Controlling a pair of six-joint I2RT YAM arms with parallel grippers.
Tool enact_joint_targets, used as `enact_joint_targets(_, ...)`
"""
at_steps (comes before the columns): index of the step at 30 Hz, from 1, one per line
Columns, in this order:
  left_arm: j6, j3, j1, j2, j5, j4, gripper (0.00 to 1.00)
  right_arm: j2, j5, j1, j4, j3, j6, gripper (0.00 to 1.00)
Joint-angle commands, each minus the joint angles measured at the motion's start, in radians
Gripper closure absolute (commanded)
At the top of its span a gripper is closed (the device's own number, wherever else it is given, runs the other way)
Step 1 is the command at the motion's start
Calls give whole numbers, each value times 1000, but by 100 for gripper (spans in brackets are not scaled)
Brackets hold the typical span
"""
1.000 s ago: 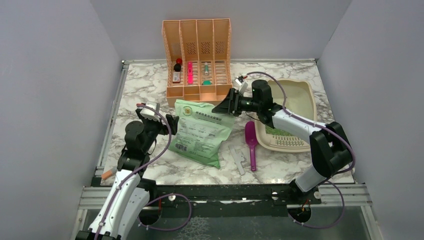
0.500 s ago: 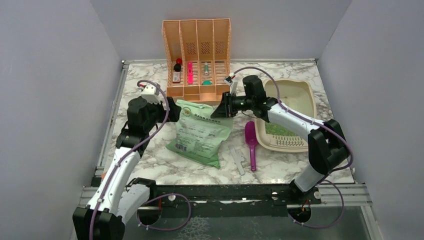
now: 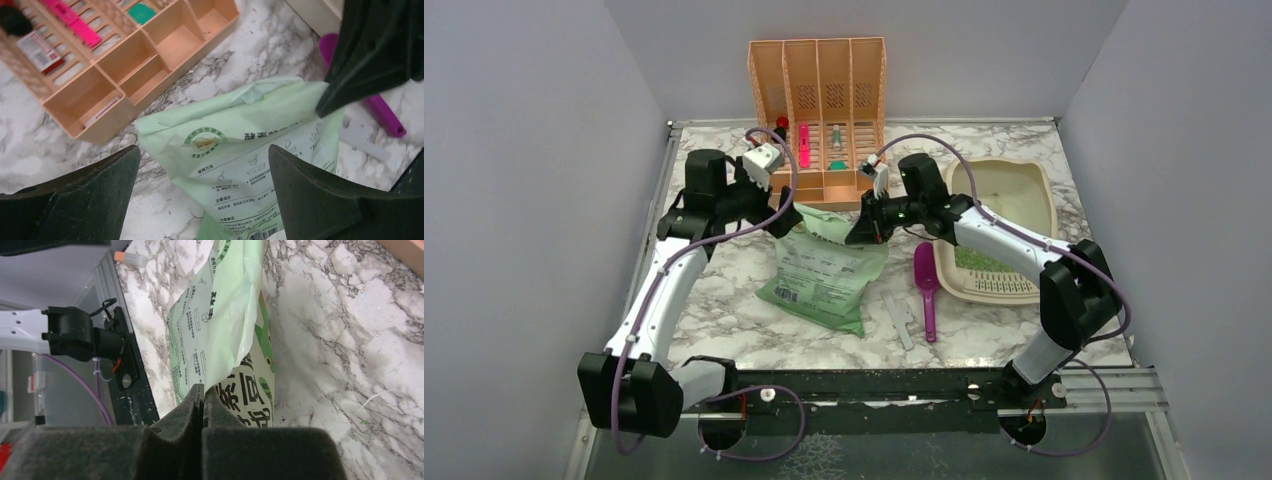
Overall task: Fill the litter box with clean litter
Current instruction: Open the cat litter bag at the center of the board.
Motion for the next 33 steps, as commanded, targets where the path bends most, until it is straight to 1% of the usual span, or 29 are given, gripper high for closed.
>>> enact_joint_targets(1,585,96,1,54,389,-222,1,-37,25,12,32,-18,-93,99)
enact_joint_targets(2,689,113,2,71,430,-268,1,-39,18,13,41,-22,-103,99)
enact_joint_targets(4,792,148,2,116,463,-274,1,-44,8,12,59,-33,-131,99)
enact_joint_targets(7,839,239,0,225,479,-320,1,-71,-10,12,132,-86,-182,99)
enact_joint_targets(11,958,374,1,371,518,-464,1,-130,-26,14,274,-182,-254,99)
enact_joint_targets(15,1074,438,-8,482,575,-585,1,-160,-36,15,365,-241,-308,99)
enact_joint_targets(18,1112,464,-40,543,523,-642,1,-155,-38,15,375,-246,-326,99)
enact_joint_targets(21,1117,478,-65,583,481,-656,2,-143,-41,16,363,-235,-346,99)
enact_joint_targets(28,1103,574,-87,670,445,-682,3,-143,-37,17,343,-233,-377,99)
enact_joint_targets(31,1106,594,-93,689,415,-721,8,-147,-9,17,361,-246,-372,99)
enact_joint_targets(32,1119,590,-93,690,407,-739,12,-148,8,17,370,-251,-368,99)
enact_joint_targets(33,1136,581,-94,686,402,-759,19,-151,24,17,378,-255,-362,99)
